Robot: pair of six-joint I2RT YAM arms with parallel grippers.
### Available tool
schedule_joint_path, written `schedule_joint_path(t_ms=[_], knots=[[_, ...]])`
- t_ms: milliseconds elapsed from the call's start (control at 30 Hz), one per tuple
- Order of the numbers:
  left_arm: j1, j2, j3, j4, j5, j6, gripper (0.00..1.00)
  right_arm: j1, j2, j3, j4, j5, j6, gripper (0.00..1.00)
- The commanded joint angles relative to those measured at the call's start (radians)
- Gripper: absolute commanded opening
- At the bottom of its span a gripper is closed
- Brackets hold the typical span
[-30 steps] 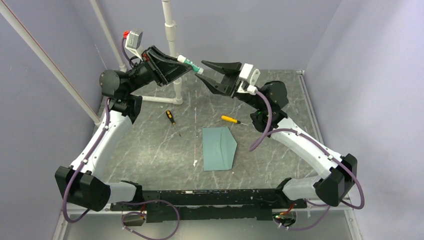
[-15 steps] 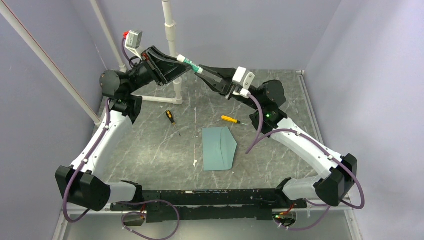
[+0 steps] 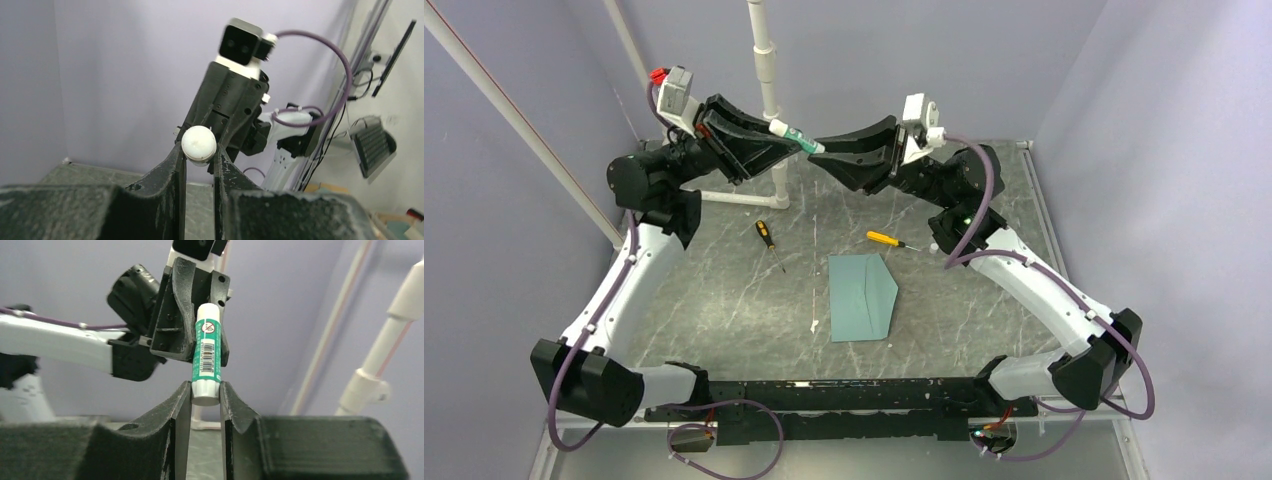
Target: Place the letter into the envelope and seal it
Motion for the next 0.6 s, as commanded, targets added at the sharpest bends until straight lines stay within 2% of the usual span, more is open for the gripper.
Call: schedule_joint_path(t_ms=[0, 100, 233, 267, 300, 367, 433, 500, 567], knots=[[-0.012, -0.037, 0.035, -0.016, 0.124, 0.101, 0.02, 0.005, -0.006, 0.022, 0.117, -0.1, 0.331, 0.0], [-0.012, -0.051, 0.032, -0.038, 0.126, 0.126, 0.02, 0.004, 0.007, -0.002, 0.195, -0.062, 0.506, 0.0], [-0.011, -0.058, 0.024, -0.022, 0.12, 0.114, 0.03, 0.003, 0.031, -0.056, 0.401, -0.02, 0.752, 0.0], [-0.012, -0.059, 0.021, -0.017, 0.113, 0.105, 0.03, 0.003, 0.034, -0.055, 0.411, -0.011, 0.776, 0.01], [-0.012, -0.062, 0.017, -0.023, 0.102, 0.099, 0.02, 0.003, 0.03, -0.052, 0.398, 0.003, 0.776, 0.1], [-0.012, -0.069, 0.014, -0.049, 0.077, 0.093, 0.02, 0.003, 0.005, -0.065, 0.342, 0.03, 0.683, 0.36], [-0.012, -0.079, 0.002, -0.065, 0.03, 0.065, 0.02, 0.007, -0.048, -0.109, 0.294, 0.084, 0.475, 0.6], [-0.011, -0.084, -0.007, -0.075, -0.018, 0.019, 0.02, 0.013, -0.096, -0.148, 0.266, 0.123, 0.263, 0.71], [-0.012, -0.081, -0.008, -0.068, -0.054, -0.062, 0.02, 0.019, -0.11, -0.157, 0.236, 0.11, 0.053, 0.74]])
